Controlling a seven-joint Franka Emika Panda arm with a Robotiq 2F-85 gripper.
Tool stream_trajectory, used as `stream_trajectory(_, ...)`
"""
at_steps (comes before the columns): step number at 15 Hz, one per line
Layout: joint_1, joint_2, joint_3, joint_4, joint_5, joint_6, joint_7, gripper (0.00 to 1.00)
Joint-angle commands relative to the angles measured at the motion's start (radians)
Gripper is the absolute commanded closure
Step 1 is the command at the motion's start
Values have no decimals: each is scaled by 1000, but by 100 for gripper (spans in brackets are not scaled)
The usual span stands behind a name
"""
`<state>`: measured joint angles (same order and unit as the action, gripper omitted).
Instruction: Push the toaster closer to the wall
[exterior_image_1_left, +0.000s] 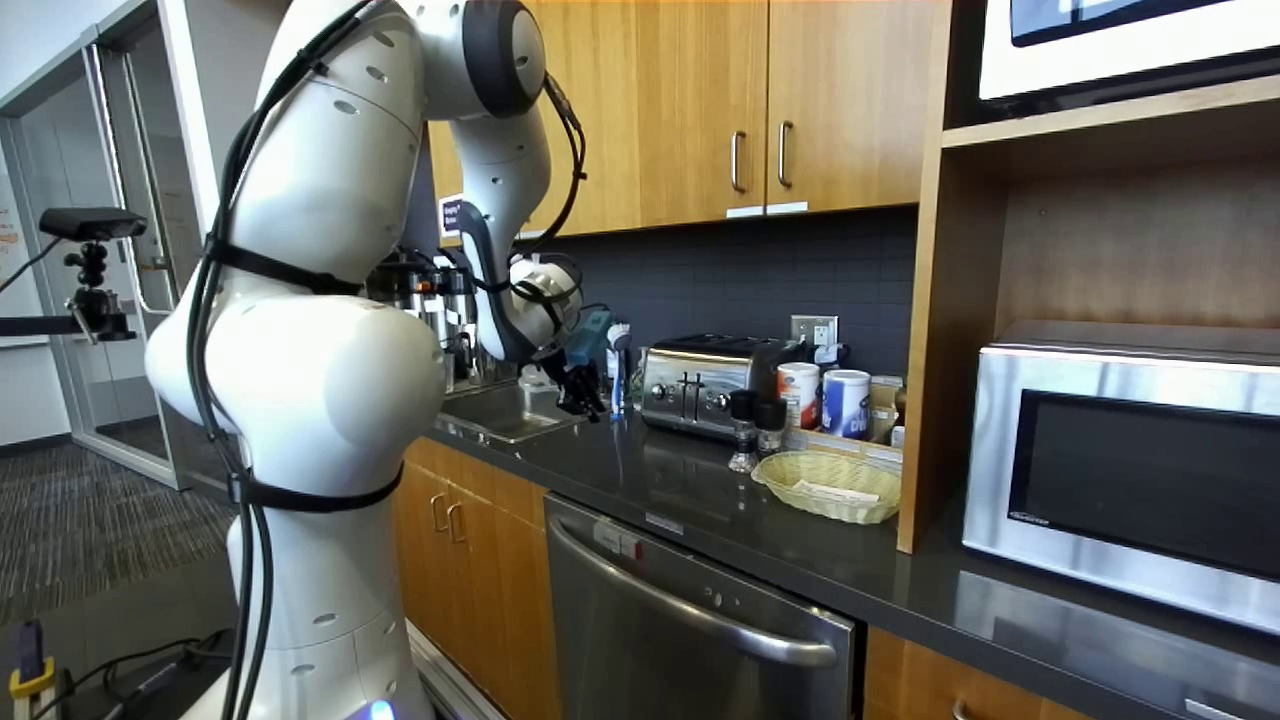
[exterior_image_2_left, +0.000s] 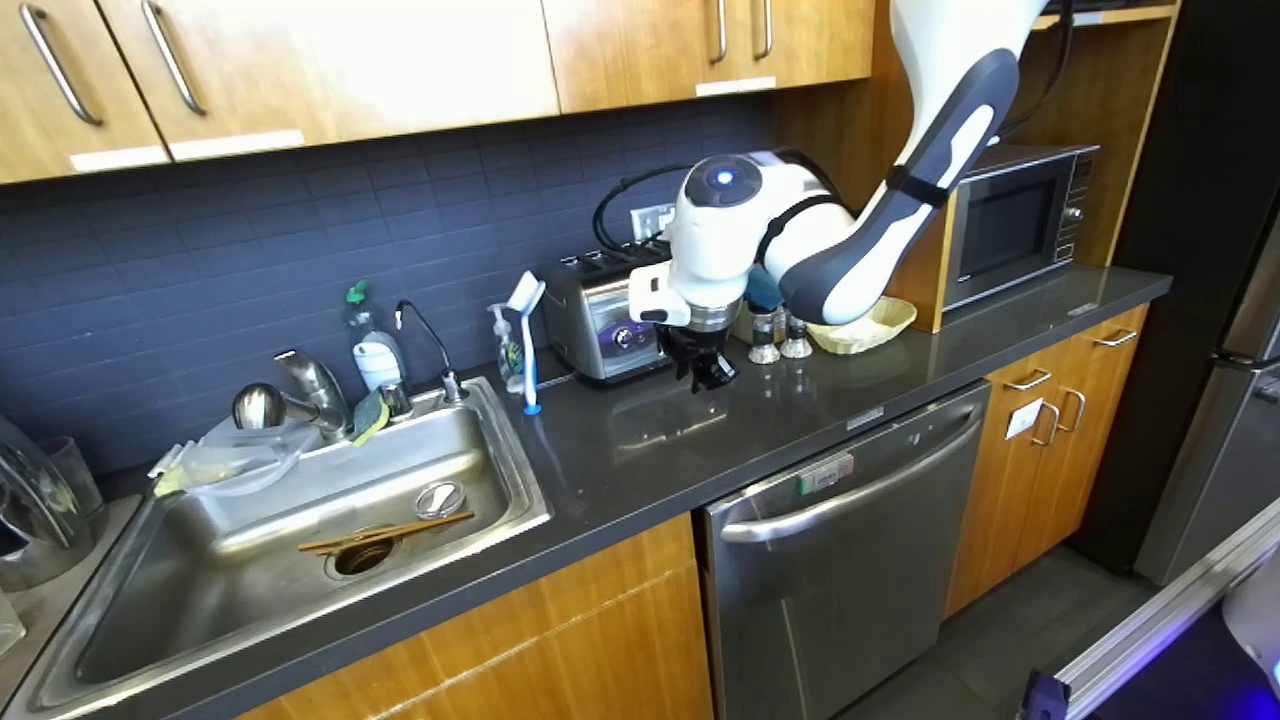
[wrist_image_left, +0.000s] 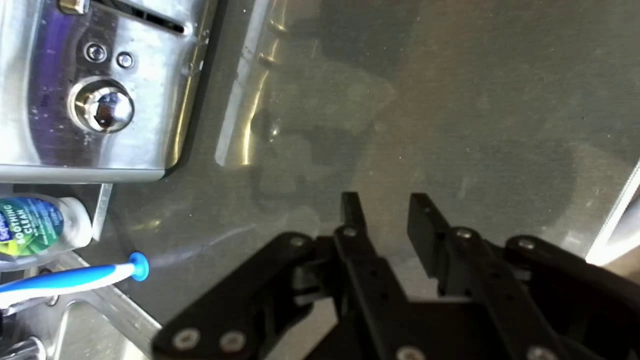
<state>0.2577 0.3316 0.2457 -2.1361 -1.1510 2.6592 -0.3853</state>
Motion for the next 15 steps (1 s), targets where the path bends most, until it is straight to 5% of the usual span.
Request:
stream_trajectory(1,3,-87,-2,-77,-25,-16,18,36)
stream_trajectory(3,-4,-96,-6,-96,-21,-17,13,22)
stream_trajectory(4,-9,-100,-7,-105,-17,-15,11,66)
stream_trajectory(6,-16,-106,-11,-119,-15,-9,16,62)
stream_trajectory(11,-32,-125,-17,-149,3,-21,1,99)
stream_trajectory(15,-54,-152,-11,-188,56,-12,-41,100)
